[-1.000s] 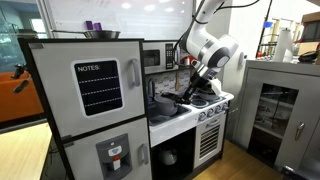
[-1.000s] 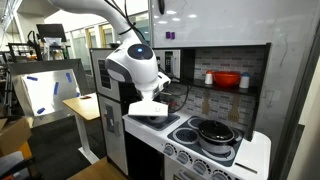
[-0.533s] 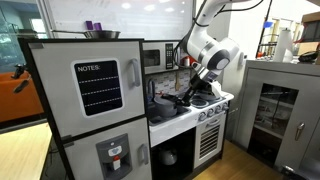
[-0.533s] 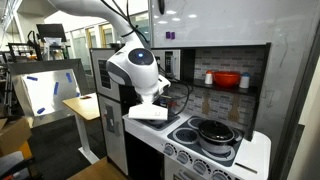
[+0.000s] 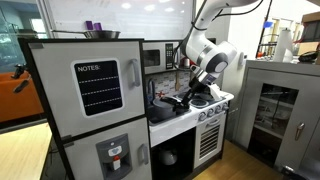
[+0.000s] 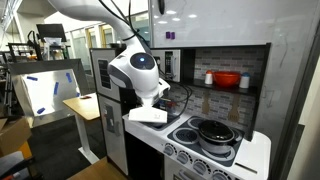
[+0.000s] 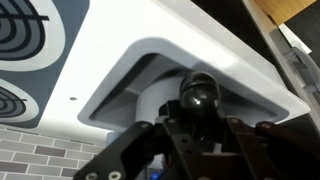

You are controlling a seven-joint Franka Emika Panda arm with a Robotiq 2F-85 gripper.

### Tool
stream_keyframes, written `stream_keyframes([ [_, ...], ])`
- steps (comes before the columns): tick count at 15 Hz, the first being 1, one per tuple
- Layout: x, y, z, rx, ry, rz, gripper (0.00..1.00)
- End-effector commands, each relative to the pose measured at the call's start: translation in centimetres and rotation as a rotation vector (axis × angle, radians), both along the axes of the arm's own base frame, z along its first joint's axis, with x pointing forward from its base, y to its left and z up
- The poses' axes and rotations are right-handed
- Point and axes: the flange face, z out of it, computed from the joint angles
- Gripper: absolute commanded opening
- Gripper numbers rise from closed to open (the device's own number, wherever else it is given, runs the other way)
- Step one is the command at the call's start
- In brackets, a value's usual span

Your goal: Put the pot on the left side of the stovetop in the sink

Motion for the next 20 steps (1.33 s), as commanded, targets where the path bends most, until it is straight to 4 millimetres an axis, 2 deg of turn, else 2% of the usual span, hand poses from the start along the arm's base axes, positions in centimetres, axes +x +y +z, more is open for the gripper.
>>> stream_keyframes([
  [1, 0.5, -0.2, -0.5, 0.021, -0.029, 0.007, 0.08],
  [8, 0.4, -0.1, -2.2, 0.027, -0.020, 0.004, 0.08],
  [12, 0.5, -0.2, -2.3, 0.035, -0.020, -0.008, 0.08],
  [13, 0.4, -0.1, -2.3, 0.037, -0.016, -0.012, 0.22],
  [14, 0.4, -0.1, -2.3, 0.033, -0.017, -0.011, 0.58],
  [15, 0.4, -0.1, -2.3, 0.034, -0.017, -0.010, 0.59],
  [17, 0.4, -0.2, -2.2, 0.033, -0.017, -0.011, 0.71],
  [20, 0.4, -0.1, -2.0, 0.030, -0.017, -0.012, 0.93],
])
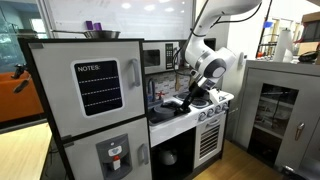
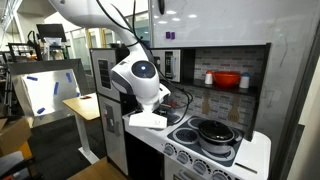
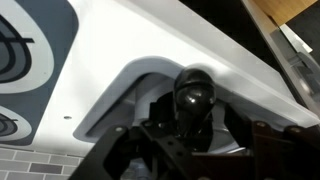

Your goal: Put the pot on the left side of the stovetop in the sink

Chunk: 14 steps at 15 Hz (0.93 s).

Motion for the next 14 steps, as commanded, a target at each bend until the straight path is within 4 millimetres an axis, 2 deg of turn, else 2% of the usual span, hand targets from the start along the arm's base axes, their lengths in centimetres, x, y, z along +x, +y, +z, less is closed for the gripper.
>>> stream_keyframes([
  [1, 0.3, -0.1, 0.3, 0.016, -0.026, 0.000, 0.98],
  [8, -0.1, 0.2, 2.2, -0.004, -0.036, -0.012, 1.00],
  [14, -1.7, 0.4, 4.2, -0.027, -0.033, -0.040, 1.00],
])
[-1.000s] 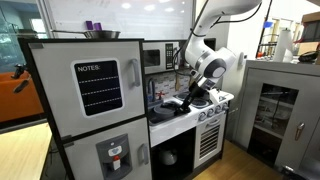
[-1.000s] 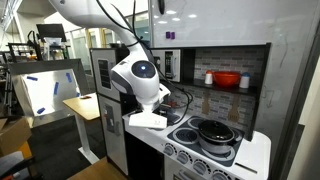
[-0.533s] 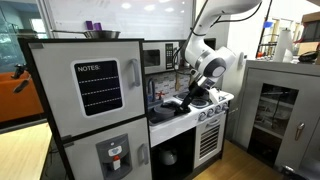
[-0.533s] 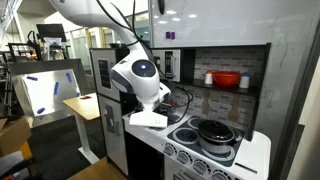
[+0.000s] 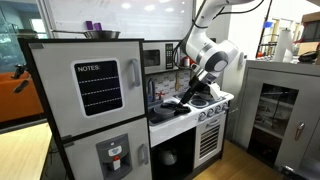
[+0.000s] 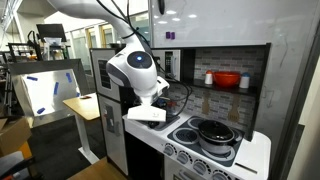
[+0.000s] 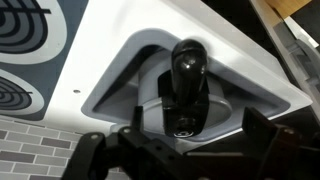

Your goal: Put the pot on the left side of the stovetop in the sink

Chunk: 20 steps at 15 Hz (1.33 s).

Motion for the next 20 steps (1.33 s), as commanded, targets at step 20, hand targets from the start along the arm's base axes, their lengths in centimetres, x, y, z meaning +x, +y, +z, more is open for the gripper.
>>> stream_keyframes([
  [20, -8.8, 0.4, 3.7, -0.007, 0.081, -0.367, 1.00],
])
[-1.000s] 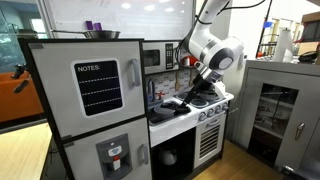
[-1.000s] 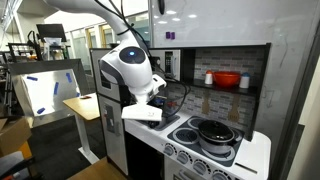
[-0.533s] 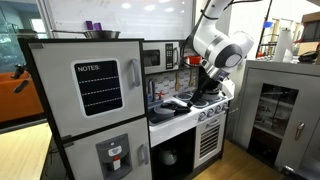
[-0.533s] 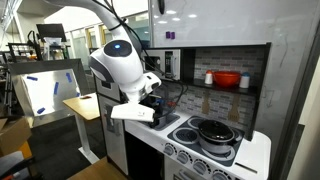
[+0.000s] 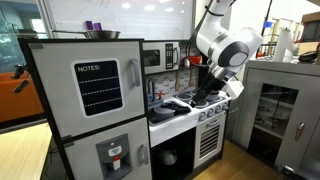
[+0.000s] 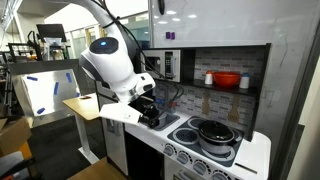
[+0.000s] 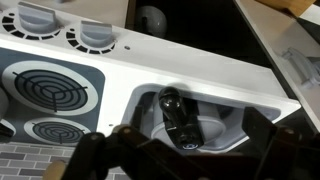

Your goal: Put the pot on the left side of the stovetop in the sink

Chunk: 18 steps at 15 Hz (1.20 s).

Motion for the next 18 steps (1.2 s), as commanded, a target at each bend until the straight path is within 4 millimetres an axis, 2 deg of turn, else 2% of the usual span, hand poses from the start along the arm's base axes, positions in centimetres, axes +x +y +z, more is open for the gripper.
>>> stream_keyframes([
  [1, -0.9, 0.4, 0.8, 0.035, 0.012, -0.118, 1.00],
  [11, -0.6, 0.8, 1.6, 0.128, 0.044, -0.356, 1.00],
  [18, -1.1, 1.8, 1.4, -0.005, 0.081, -0.228, 1.00],
])
